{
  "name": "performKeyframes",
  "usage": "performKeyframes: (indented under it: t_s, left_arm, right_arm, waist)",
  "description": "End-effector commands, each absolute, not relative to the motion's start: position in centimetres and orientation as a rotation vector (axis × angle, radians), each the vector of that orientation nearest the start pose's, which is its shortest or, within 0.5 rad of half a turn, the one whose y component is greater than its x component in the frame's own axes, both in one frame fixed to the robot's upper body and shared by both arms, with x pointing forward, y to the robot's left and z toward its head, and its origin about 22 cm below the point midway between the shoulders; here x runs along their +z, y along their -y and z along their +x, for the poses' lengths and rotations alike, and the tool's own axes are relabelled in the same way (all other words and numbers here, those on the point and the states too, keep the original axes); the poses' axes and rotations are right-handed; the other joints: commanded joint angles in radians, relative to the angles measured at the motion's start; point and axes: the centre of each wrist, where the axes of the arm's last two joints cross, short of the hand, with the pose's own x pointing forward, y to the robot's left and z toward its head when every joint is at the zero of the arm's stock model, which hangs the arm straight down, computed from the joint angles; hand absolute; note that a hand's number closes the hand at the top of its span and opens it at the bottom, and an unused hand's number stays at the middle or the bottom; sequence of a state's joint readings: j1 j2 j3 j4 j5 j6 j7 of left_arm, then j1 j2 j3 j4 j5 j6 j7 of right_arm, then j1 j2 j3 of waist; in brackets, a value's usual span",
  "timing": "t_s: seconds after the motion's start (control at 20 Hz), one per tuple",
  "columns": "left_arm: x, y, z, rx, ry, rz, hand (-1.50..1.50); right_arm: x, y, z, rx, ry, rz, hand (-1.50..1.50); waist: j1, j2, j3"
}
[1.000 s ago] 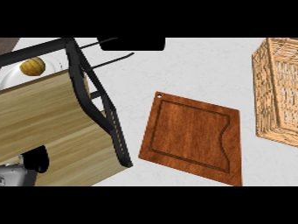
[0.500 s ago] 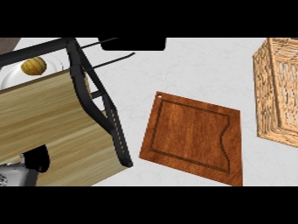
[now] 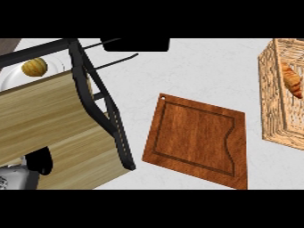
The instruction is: Pick the croissant from the cutting board and place it in the basket
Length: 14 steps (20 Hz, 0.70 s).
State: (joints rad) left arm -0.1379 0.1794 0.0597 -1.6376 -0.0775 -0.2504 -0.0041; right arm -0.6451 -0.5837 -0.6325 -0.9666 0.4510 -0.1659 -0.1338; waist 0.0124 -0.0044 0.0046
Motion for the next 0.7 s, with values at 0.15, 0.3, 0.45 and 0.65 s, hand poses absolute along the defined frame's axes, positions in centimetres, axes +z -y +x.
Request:
performKeyframes:
  t_s: [0.15, 0.3, 0.45, 0.65]
  left_arm:
    - [6.4, -25.0, 28.7, -0.380, 1.692, 0.029, 0.00]
    - [5.0, -26.5, 27.6, -0.392, 1.676, 0.035, 0.00]
    - [6.4, -25.3, 28.1, -0.379, 1.684, 0.012, 0.00]
    - [4.9, -27.4, 27.0, -0.378, 1.673, 0.047, 0.00]
  right_arm:
    - [17.1, 47.0, 35.3, -0.090, 1.795, -1.063, -1.50]
    - [18.8, 47.8, 34.3, -0.179, 1.819, -0.960, -1.50]
    - [20.0, 48.9, 34.5, -0.337, 1.777, -0.907, -1.50]
    - [21.0, 52.2, 32.1, -0.394, 1.731, -0.829, -1.50]
  waist:
    - [-0.005, 0.008, -0.004]
    - [-0.012, 0.005, -0.004]
    - [-0.008, 0.007, -0.004]
    - [-0.009, 0.007, -0.004]
